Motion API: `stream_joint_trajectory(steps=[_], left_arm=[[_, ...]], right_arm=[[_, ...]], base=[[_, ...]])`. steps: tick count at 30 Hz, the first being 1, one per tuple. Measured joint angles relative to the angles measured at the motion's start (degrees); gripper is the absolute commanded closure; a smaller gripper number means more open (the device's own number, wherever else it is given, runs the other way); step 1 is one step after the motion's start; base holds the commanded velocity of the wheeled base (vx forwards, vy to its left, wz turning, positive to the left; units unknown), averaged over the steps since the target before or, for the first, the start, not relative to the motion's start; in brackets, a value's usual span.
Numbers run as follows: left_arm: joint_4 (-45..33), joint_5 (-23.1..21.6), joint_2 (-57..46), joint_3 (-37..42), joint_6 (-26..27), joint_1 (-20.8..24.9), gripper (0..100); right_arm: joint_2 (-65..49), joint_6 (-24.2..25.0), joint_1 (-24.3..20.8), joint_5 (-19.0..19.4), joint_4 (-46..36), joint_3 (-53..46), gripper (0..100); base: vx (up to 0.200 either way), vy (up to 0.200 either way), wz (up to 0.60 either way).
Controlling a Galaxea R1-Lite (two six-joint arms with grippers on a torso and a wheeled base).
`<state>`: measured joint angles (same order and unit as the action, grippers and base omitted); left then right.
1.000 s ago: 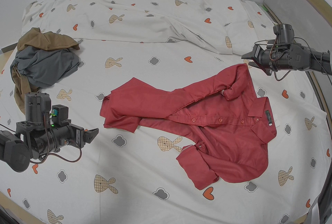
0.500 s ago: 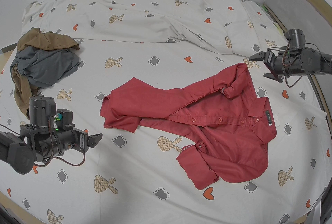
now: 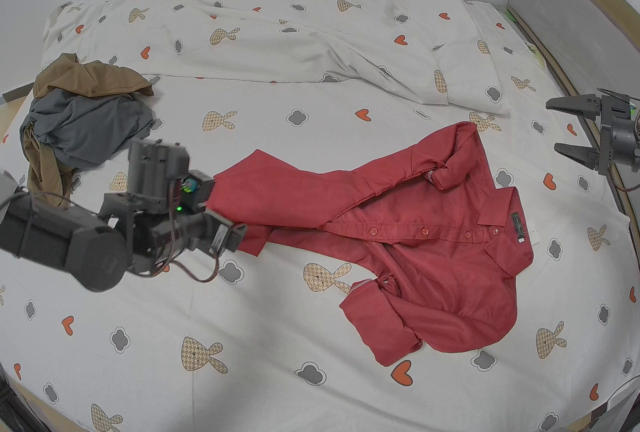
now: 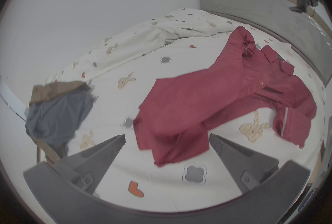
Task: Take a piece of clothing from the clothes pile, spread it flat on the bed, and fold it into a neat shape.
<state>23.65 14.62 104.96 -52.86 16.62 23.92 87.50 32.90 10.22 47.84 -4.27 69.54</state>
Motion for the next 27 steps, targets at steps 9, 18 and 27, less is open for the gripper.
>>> stream_joint_trajectory(steps=[9, 18, 27], left_arm=[[-11.04, 9.46, 10.97, -21.18, 3.83, 8.61, 0], [-12.41, 15.79, 18.16, -24.34, 4.68, 14.23, 0], [-12.32, 18.47, 20.37, -26.42, 4.75, 14.92, 0]], right_arm=[[-5.45, -0.63, 1.88, 2.0, 6.1, -6.8, 0], [-7.35, -0.67, 1.72, 2.26, 7.7, -8.24, 0], [-7.79, -0.66, 1.74, 2.24, 7.7, -8.35, 0]], base=[[0.0, 0.0, 0.0], [0.0, 0.0, 0.0], [0.0, 0.0, 0.0]])
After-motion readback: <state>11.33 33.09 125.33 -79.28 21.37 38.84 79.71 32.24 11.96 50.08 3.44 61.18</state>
